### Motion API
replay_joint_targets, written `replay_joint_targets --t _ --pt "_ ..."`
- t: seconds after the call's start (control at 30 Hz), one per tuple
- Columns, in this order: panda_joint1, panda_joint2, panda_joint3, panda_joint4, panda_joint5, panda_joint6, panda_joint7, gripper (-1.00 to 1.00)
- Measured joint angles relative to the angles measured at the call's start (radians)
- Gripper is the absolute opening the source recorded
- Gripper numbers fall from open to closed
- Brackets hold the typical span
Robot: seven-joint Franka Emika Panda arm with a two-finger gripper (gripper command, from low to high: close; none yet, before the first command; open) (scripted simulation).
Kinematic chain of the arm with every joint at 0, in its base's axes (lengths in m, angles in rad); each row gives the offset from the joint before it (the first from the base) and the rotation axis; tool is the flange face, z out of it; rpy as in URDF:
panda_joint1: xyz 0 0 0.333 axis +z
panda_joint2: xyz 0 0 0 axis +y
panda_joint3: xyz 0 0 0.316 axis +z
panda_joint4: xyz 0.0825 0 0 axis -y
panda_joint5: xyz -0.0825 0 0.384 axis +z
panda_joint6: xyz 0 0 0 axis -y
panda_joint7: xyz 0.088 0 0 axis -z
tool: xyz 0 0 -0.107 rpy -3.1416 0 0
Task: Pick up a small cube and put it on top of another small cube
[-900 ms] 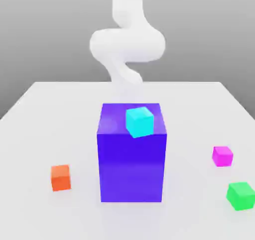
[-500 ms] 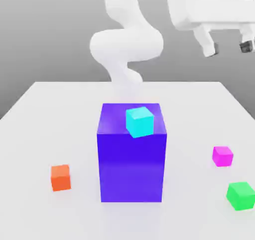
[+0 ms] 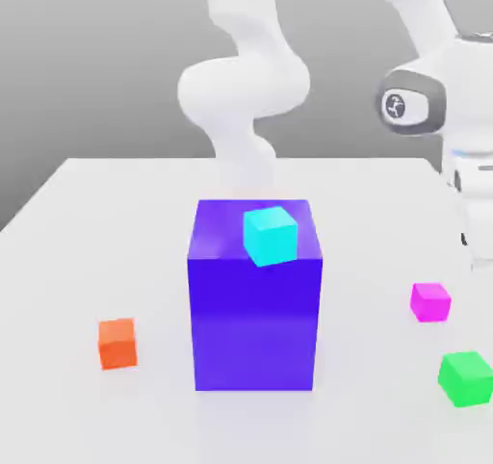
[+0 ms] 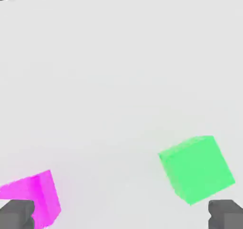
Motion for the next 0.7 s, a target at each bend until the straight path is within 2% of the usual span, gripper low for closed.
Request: replay_joint_targets --t 0.1,0.2,0.3,0.33,0.57,0.7 --pt "0.046 0.084 0.003 -0.036 -0.108 0.057 0.025 0.0" --pt "0.095 0.189 -0.07 -0.023 -0.218 0.137 0.095 0.0" --pt "0.172 0.297 -0.161 -0.002 -0.28 0.223 0.141 0.0" --pt "0.19 0.324 -0.182 0.003 -0.289 0.245 0.149 -1.0" --pt "0.191 0.327 -0.184 0.004 -0.296 0.246 0.155 -1.0" --pt "0.138 0.205 -0.111 -0.022 -0.211 0.15 0.089 -1.0"
